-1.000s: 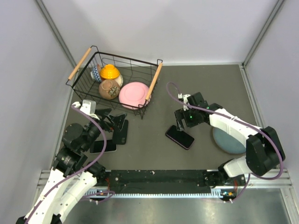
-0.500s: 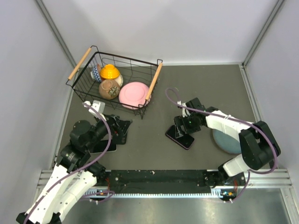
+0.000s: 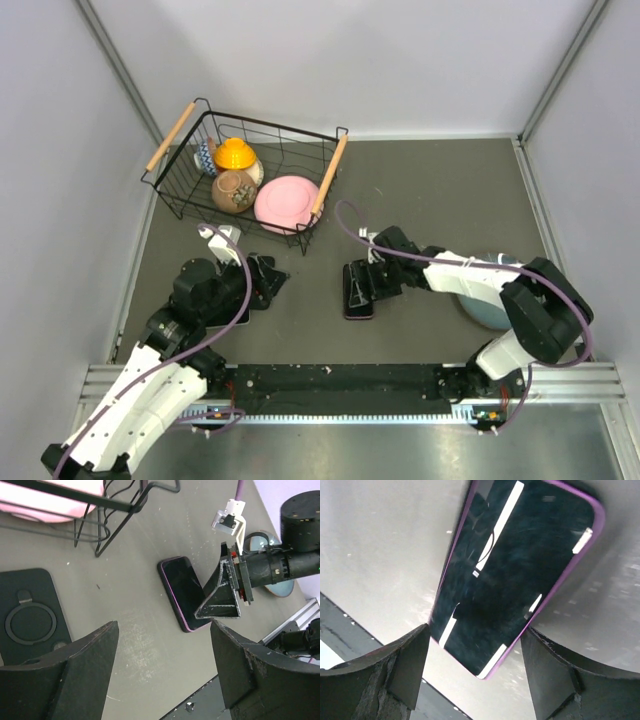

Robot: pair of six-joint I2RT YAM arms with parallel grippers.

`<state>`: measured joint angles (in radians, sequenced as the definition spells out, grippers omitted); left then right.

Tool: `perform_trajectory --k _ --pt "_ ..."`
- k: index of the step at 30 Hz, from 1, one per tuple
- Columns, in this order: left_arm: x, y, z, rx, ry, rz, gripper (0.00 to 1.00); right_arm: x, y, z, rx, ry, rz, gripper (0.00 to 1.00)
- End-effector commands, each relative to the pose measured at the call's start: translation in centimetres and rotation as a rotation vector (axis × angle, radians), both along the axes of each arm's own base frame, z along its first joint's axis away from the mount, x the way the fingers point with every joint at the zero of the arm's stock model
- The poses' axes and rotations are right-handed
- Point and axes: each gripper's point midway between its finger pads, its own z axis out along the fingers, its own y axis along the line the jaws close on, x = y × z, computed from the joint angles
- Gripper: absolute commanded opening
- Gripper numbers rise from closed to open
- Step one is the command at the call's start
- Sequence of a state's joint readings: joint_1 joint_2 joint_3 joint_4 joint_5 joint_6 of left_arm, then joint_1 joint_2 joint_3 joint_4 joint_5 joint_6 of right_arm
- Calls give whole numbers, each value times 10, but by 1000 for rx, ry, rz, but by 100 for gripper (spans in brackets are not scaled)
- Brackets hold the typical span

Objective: Put the phone into the phone case

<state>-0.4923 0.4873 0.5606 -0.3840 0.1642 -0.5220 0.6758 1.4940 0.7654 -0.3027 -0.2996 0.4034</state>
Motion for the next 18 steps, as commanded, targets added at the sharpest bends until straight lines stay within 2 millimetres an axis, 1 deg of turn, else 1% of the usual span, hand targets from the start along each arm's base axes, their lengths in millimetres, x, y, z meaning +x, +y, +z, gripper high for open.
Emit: perform_trajectory --k 1,4,5,7,8,9,11,12,14,15,18 --pt "4 -6 -4 -33 15 0 77 -6 40 10 102 5 -13 72" --pt "3 -6 -9 -30 26 -5 75 -6 46 17 115 -19 -3 72" --pt "3 -6 -12 -26 31 1 75 -5 44 17 108 -27 -15 72" --pt "3 -6 -17 -28 40 2 75 -1 33 17 72 -56 -66 72" --pt "3 -8 -17 -35 39 -5 74 1 29 17 59 -66 -86 73" --pt "3 -9 -18 -41 42 -7 74 7 24 22 50 -94 -138 73" --pt "3 -12 -25 -47 56 -19 72 10 17 22 37 -110 -192 75" --pt "4 -16 -23 -66 46 -29 72 17 12 25 30 -135 -244 76" --pt "6 -18 -31 -61 59 -31 69 21 7 25 19 -150 -284 77" --pt "7 -18 -33 -47 51 -34 69 28 2 25 -1 -178 -323 77" --pt "8 -20 -42 -15 66 -44 69 43 1 27 1 -214 -360 78"
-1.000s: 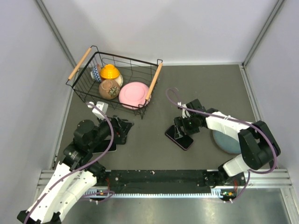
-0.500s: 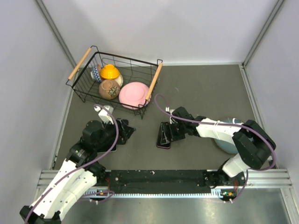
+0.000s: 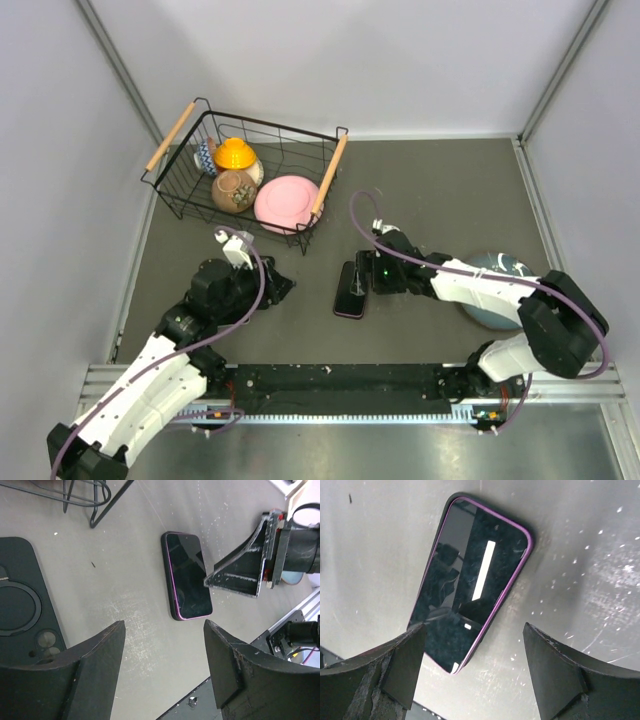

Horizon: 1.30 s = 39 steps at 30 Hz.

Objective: Put the phone into the phone case

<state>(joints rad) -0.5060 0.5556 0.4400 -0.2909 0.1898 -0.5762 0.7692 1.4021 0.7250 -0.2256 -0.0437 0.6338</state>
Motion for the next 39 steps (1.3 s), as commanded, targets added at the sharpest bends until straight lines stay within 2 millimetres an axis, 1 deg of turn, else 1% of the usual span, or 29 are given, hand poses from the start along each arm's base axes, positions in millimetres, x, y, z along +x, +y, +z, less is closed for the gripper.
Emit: perform_trajectory --k 1,3,5,8,10,11,13,15,18,20,21,22,23,24,25,28,29,33,35,37,39 --pt "6 -11 8 -20 -52 -39 70 36 -3 12 15 -103 -122 78" --pt "6 -13 6 -22 -45 -45 70 38 8 12 58 -99 -81 79" --pt "6 -13 3 -19 -41 -42 71 38 23 11 113 -88 -22 79" --pt "6 -12 -1 -14 -35 -38 71 38 34 2 129 -86 44 78" --pt "5 -11 -4 -12 -27 -35 71 37 36 -7 118 -74 67 78" --pt "4 -11 -5 -11 -20 -34 71 32 37 -16 114 -42 89 78" --pt "3 -10 -7 -12 -11 -30 70 27 43 -20 123 -38 141 77" --pt "4 -8 -7 -11 -18 -20 70 15 55 -20 138 -53 246 76" --pt "5 -5 -11 -11 -12 7 68 -2 68 -16 127 -84 358 75" --pt "4 -5 -15 -29 13 19 66 -7 68 -14 136 -88 374 75" --pt "5 -7 -14 -42 13 19 65 -12 65 -18 140 -76 368 76" --pt "4 -9 -23 -40 38 13 64 -11 67 -12 164 -96 368 76" --pt "3 -11 -26 -47 53 11 63 -13 67 -10 180 -94 367 76" --pt "3 -12 -31 -47 67 7 62 -18 64 -13 185 -80 356 76" --pt "4 -14 -33 -49 78 1 62 -17 66 -6 212 -97 349 76" --pt "5 -20 -39 -45 89 -19 61 -17 60 -9 216 -70 272 76" --pt "5 -22 -39 -50 89 -29 61 -15 62 -8 228 -79 250 76" --pt "4 -33 -42 -56 101 -69 60 -17 59 -13 279 -41 151 76" --pt "6 -38 -44 -50 98 -77 60 -17 59 -11 303 -40 126 76" --pt "6 -39 -55 -36 132 -74 60 -18 58 -11 335 -34 91 76" --pt "5 -44 -57 -57 142 -83 60 -17 58 -8 367 -37 62 76"
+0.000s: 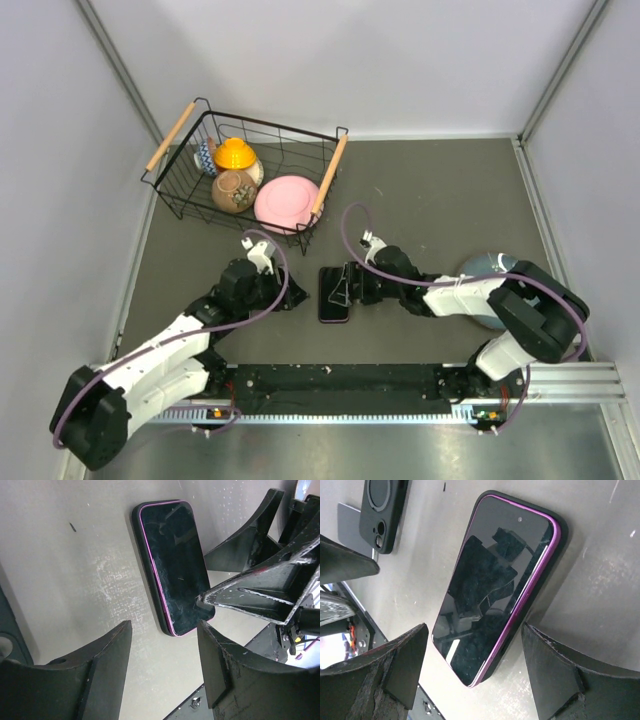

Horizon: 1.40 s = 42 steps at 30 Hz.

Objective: Put the phone into the phone case

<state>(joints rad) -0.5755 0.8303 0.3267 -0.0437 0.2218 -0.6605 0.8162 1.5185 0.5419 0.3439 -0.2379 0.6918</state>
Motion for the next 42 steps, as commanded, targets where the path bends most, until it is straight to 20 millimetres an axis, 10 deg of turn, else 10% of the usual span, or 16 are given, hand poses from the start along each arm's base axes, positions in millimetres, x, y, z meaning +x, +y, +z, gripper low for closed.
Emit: perform_trajectory --k 1,29,42 --pt "6 -16 7 -67 -31 -22 60 -3 -1 4 69 38 -86 76" --pt "-7 -52 -51 -25 115 -107 54 -6 -8 -3 155 90 -190 77" --pt "-21 -57 -59 -85 167 -120 41 -14 11 43 469 61 -85 77"
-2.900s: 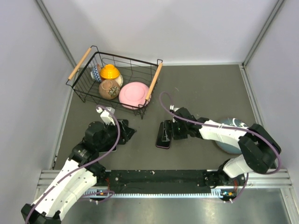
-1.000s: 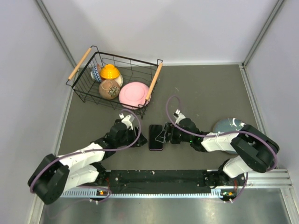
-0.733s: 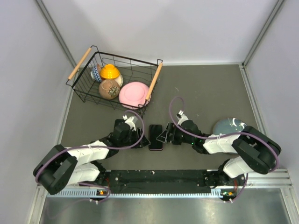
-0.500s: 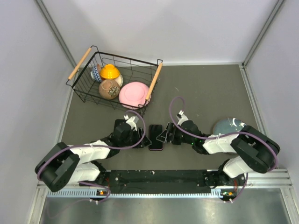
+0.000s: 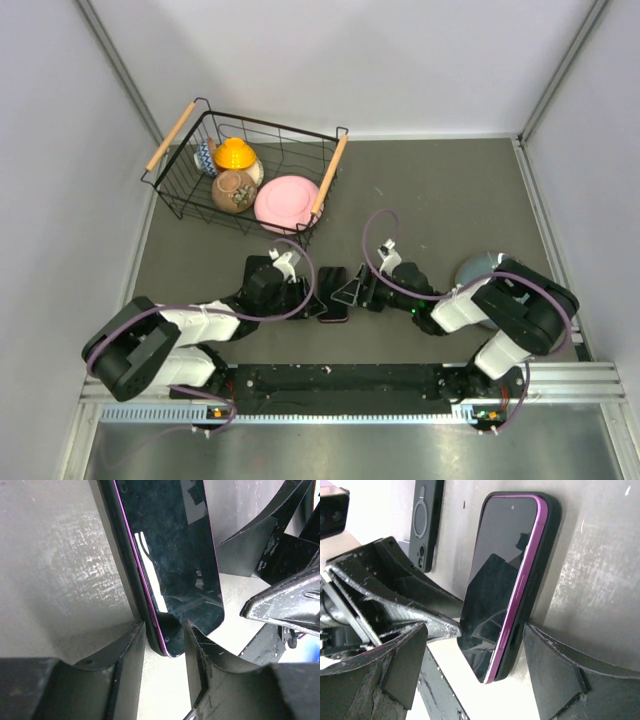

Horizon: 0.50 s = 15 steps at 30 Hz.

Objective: Put the phone into the phone case

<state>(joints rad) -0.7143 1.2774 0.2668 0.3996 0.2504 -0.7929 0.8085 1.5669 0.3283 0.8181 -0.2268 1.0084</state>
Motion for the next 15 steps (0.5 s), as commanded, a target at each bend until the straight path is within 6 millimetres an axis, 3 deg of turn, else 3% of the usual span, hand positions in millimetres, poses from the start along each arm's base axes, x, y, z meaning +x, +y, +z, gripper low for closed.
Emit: perform_trajectory --k 1,7,15 --pt "-8 -5 -2 -42 19 -20 40 -10 5 36 211 -57 60 77" --pt "-13 -5 5 -81 -1 -30 36 -13 5 54 352 -97 95 75" --pt "-15 -8 12 -112 -10 -53 33 -13 6 43 364 -80 96 72"
